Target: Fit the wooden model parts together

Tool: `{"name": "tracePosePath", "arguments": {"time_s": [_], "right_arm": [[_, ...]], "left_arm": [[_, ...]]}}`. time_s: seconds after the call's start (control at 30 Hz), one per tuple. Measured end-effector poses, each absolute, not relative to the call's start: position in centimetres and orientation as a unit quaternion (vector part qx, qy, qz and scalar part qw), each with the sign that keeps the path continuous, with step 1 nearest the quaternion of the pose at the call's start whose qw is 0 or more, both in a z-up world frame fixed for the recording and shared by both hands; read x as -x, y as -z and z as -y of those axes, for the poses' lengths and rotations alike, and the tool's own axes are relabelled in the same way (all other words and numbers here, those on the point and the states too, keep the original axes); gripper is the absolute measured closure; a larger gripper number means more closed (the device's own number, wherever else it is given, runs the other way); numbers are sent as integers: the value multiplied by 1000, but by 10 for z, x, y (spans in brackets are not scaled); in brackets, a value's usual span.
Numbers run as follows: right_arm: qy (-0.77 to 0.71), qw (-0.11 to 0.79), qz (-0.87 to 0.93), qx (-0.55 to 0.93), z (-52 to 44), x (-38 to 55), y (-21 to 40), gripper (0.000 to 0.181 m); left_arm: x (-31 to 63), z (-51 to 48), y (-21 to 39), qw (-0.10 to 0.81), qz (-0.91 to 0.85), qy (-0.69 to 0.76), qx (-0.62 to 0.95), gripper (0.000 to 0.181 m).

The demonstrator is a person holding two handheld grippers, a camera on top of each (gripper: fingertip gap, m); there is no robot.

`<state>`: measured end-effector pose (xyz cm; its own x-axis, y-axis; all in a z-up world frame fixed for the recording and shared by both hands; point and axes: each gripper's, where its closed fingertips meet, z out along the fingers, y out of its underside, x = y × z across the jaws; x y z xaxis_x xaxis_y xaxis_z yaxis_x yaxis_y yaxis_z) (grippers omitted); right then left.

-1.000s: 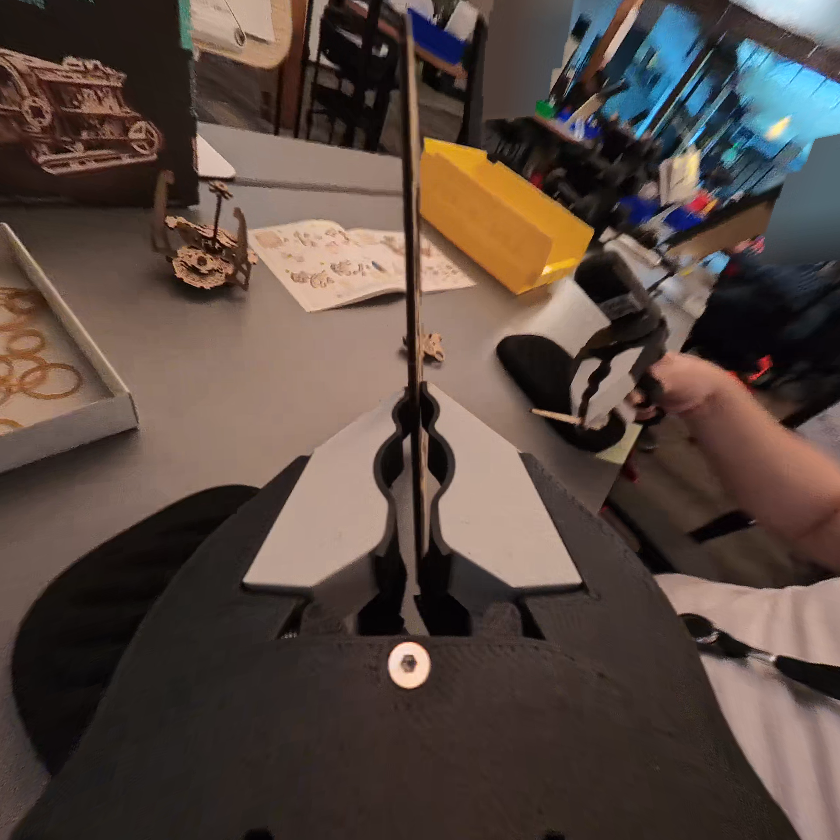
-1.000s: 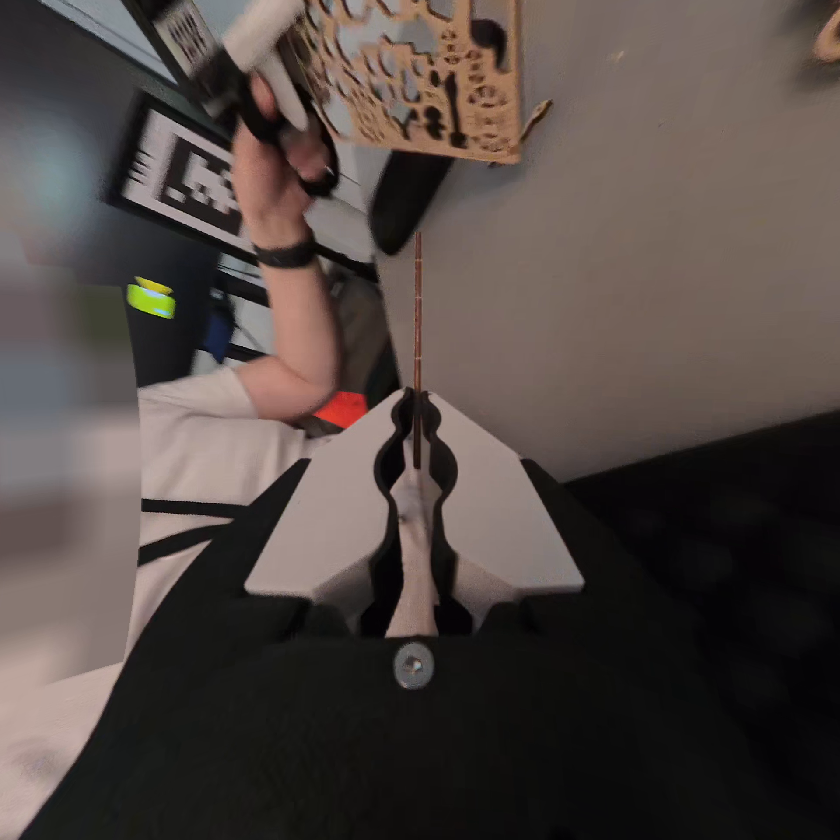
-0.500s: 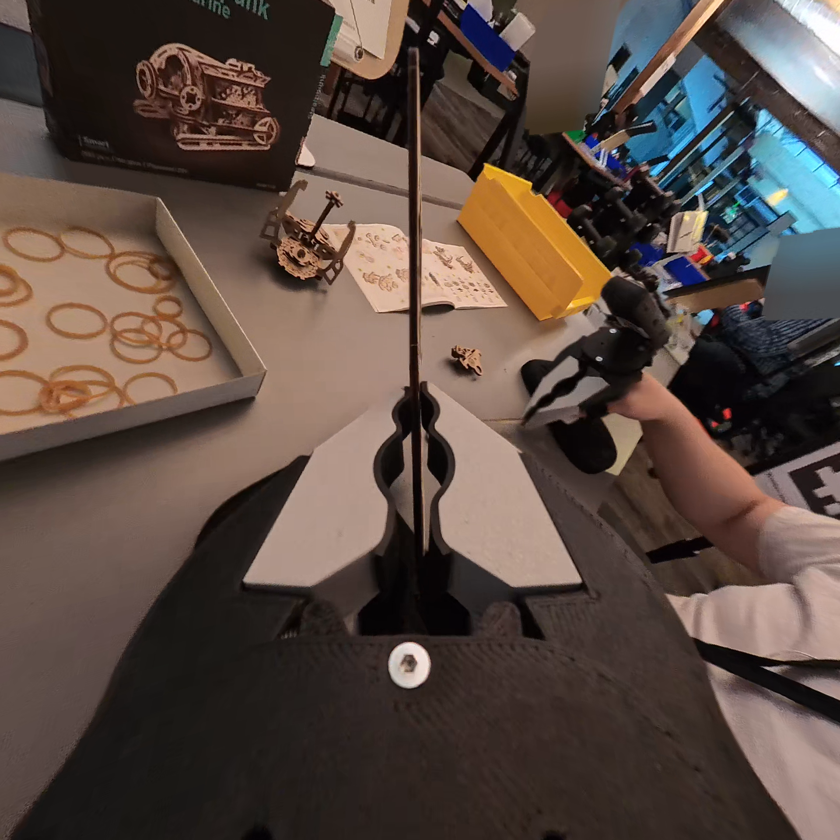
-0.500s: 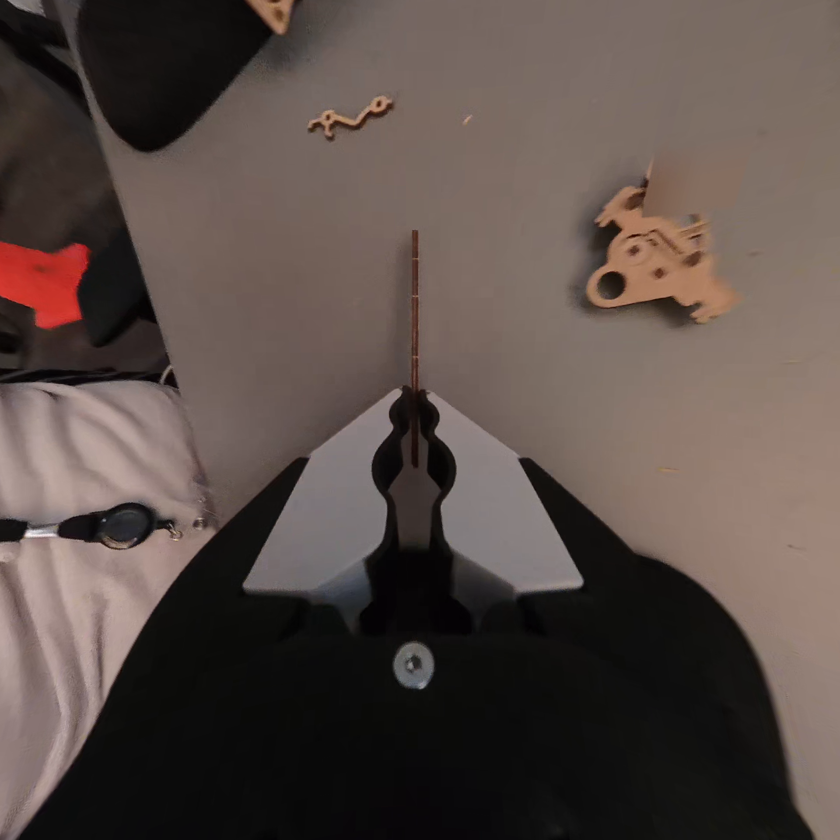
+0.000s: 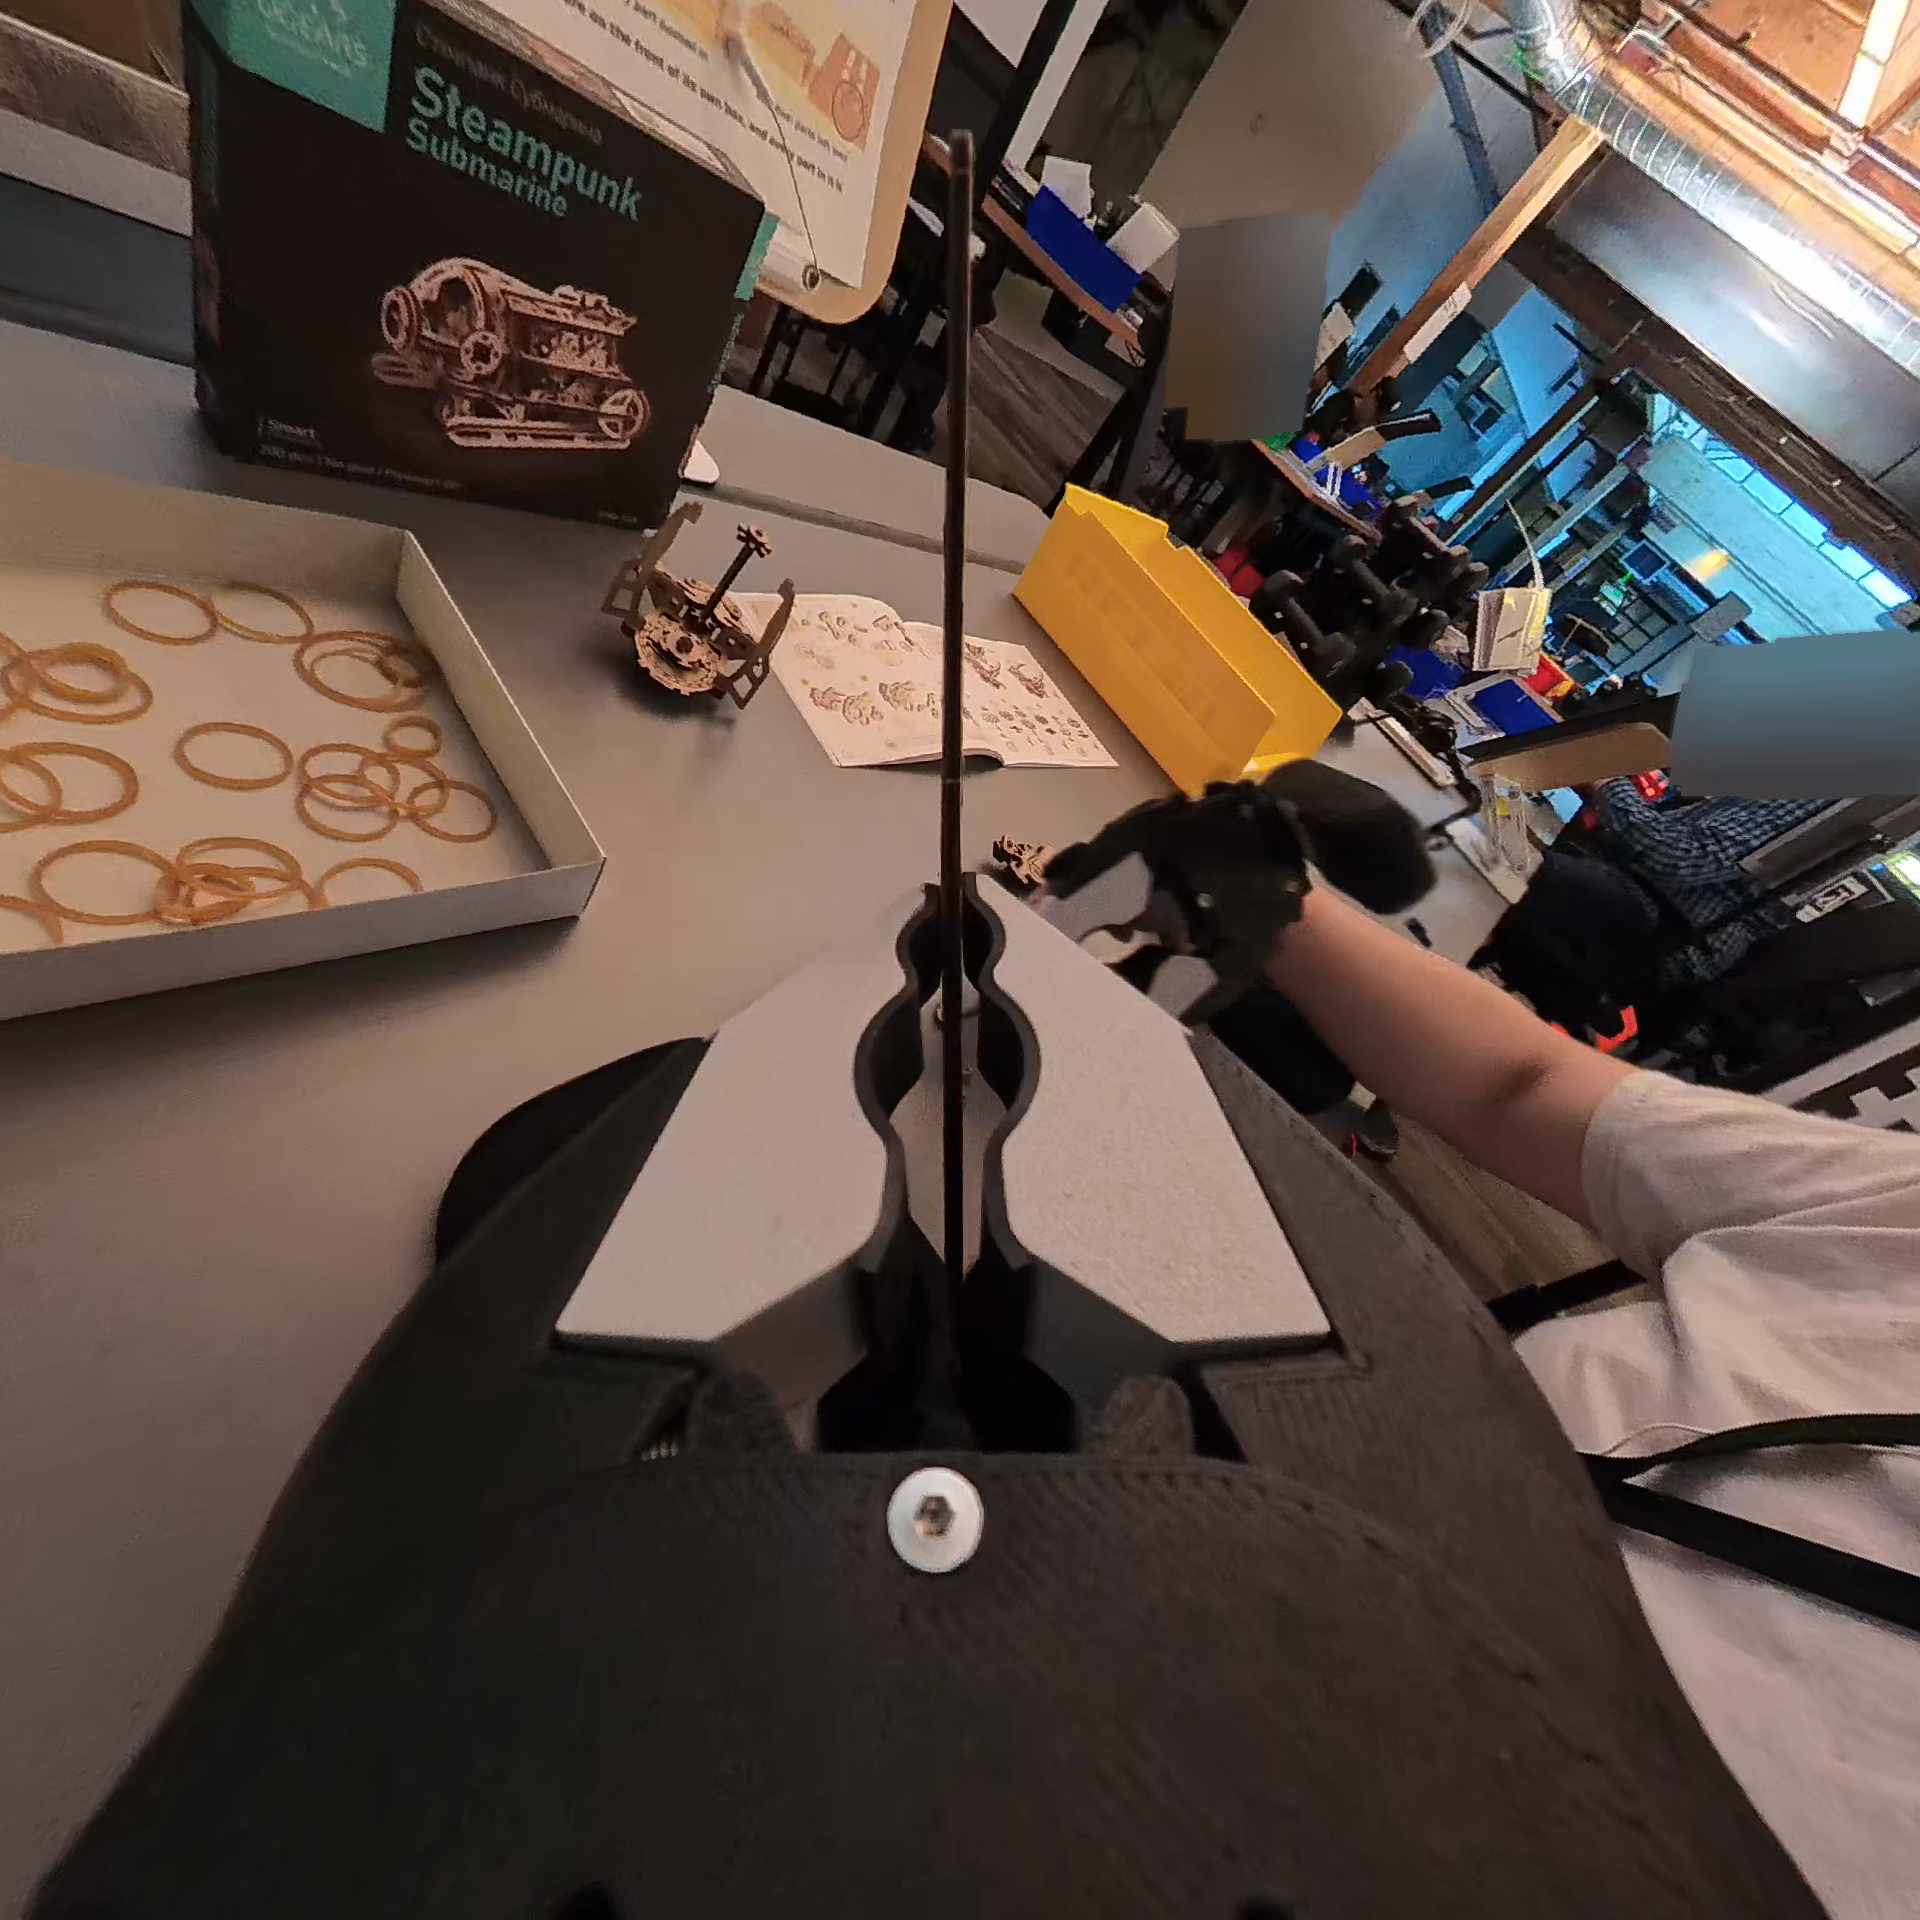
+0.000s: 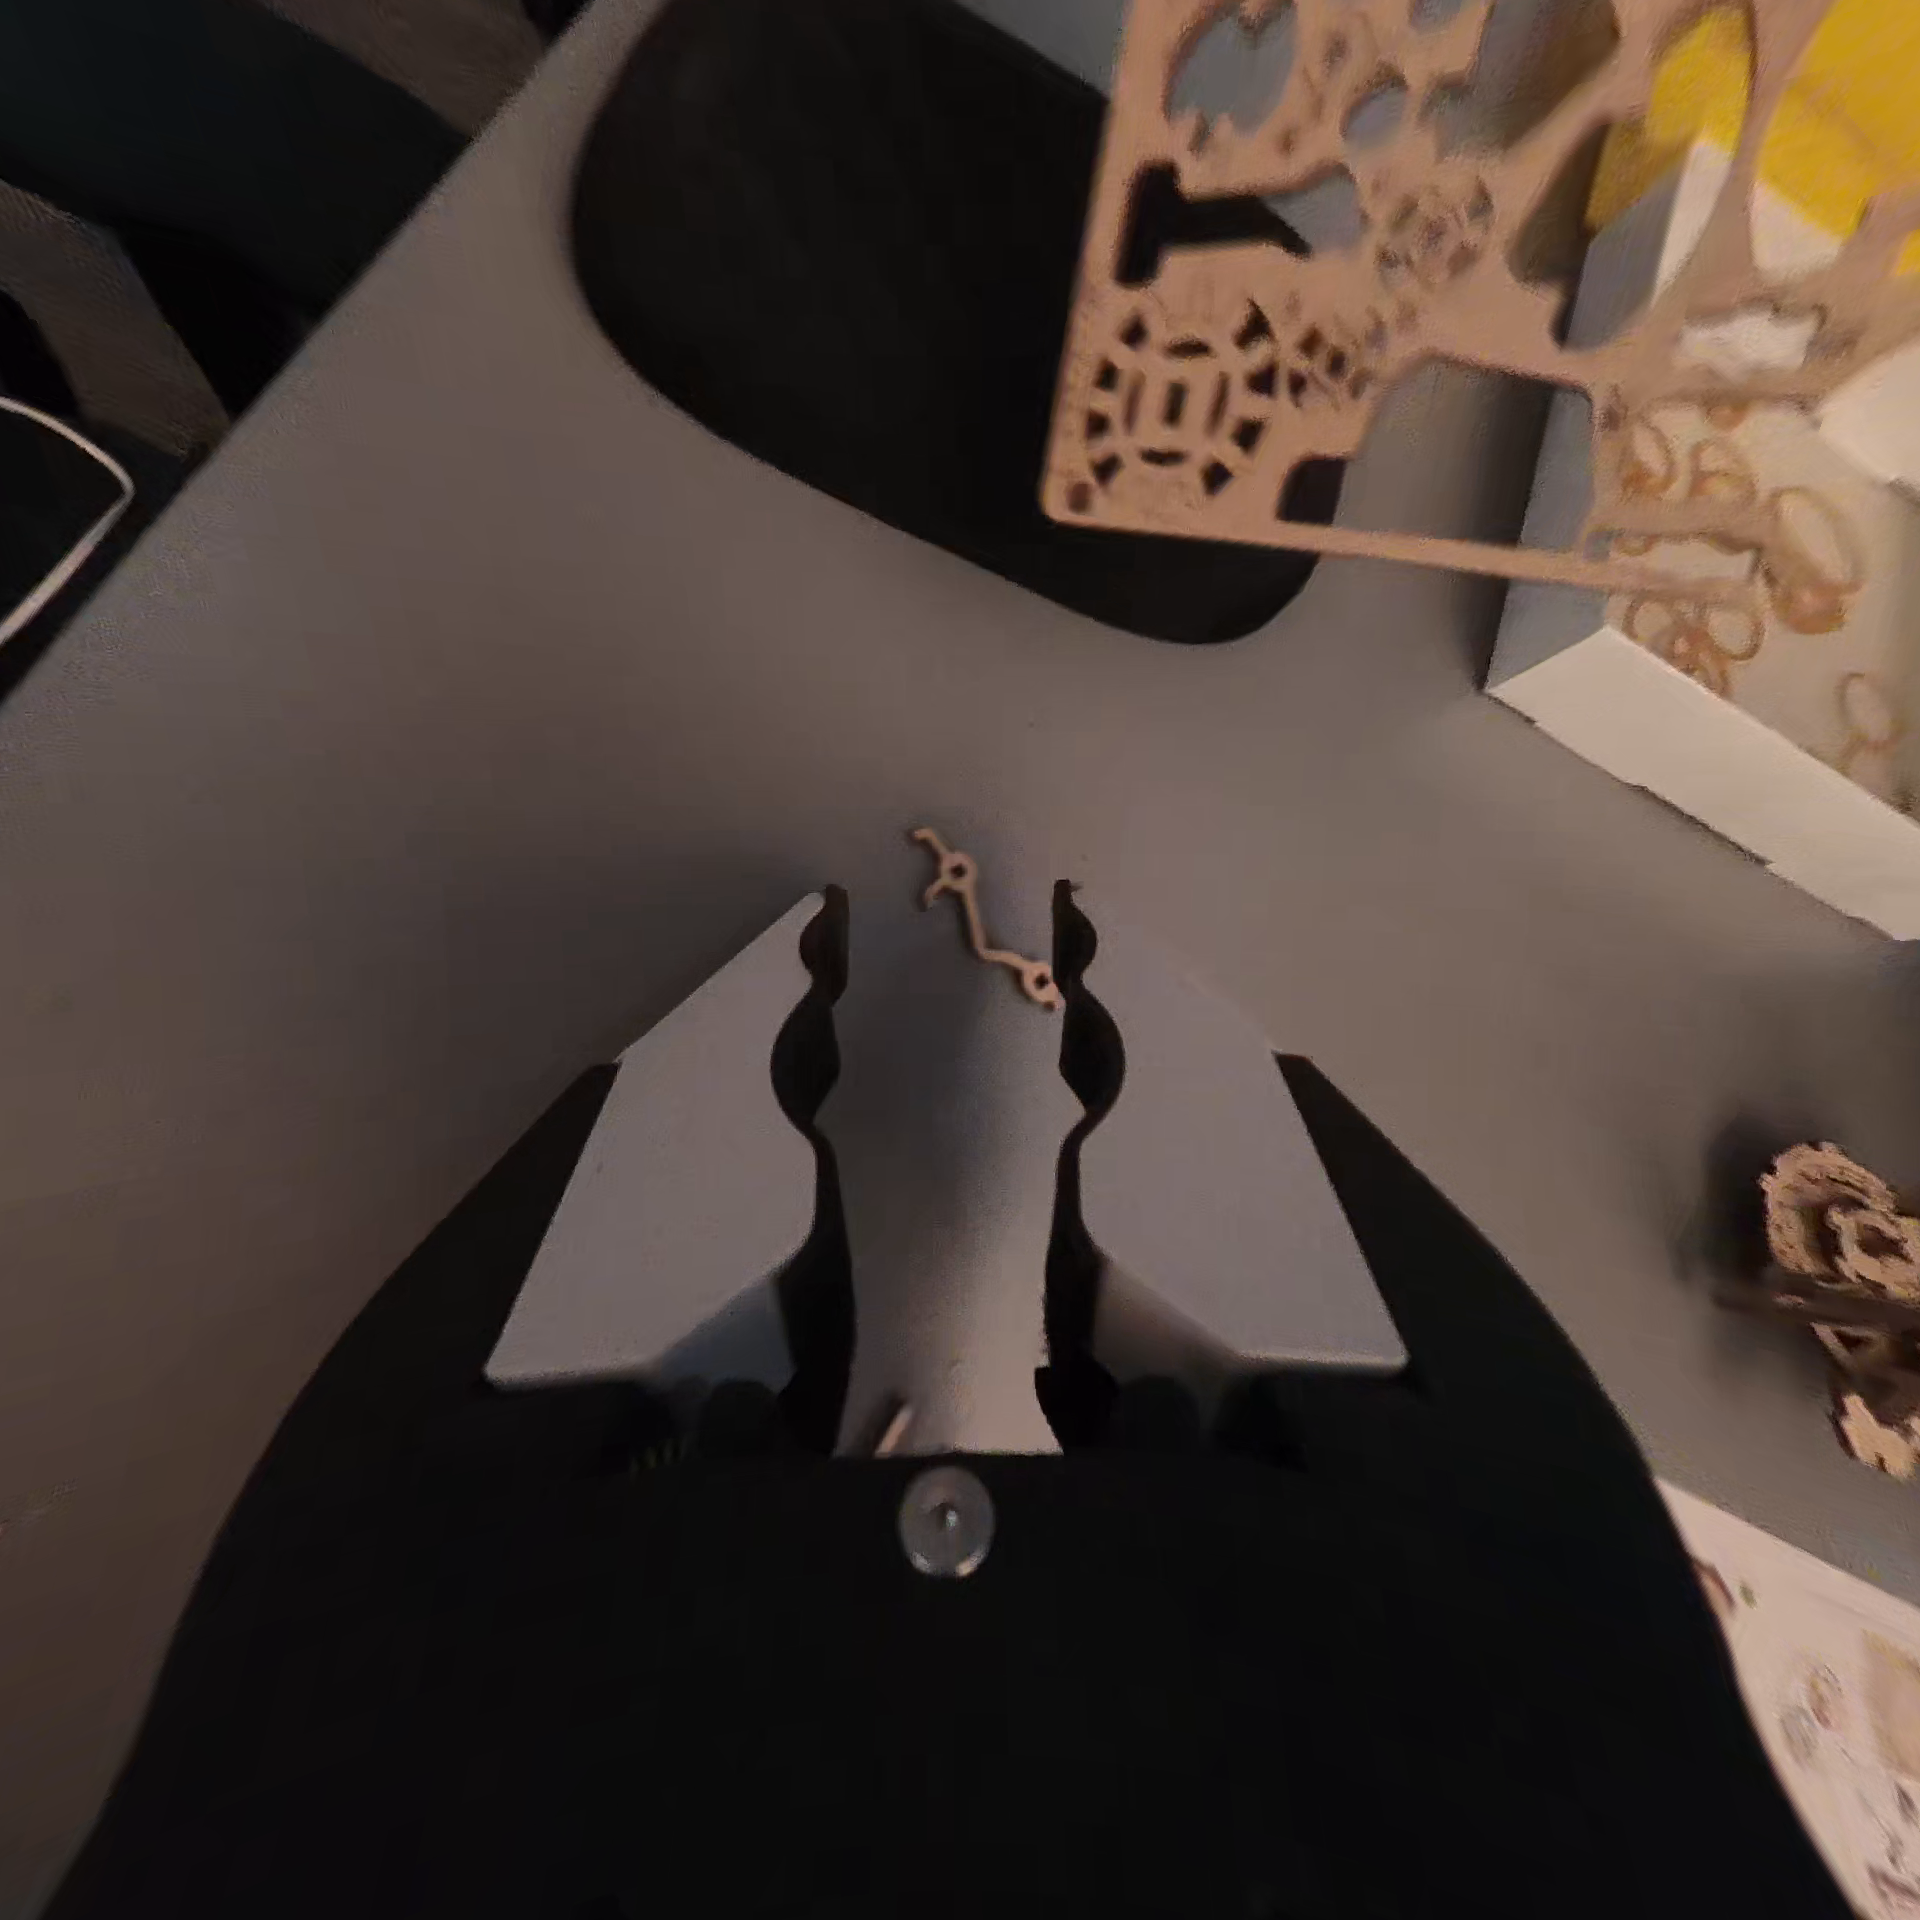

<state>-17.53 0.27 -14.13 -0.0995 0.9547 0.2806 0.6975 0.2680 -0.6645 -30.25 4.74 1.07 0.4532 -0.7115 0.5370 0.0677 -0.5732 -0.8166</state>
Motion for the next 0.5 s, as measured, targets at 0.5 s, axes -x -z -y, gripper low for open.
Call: {"name": "tracePosePath", "arguments": {"time_s": [0.5], "right_arm": [[-133, 354, 633, 675, -9, 46, 72, 174]], "left_arm": [[239, -35, 52, 259, -196, 487, 811, 180]]}}
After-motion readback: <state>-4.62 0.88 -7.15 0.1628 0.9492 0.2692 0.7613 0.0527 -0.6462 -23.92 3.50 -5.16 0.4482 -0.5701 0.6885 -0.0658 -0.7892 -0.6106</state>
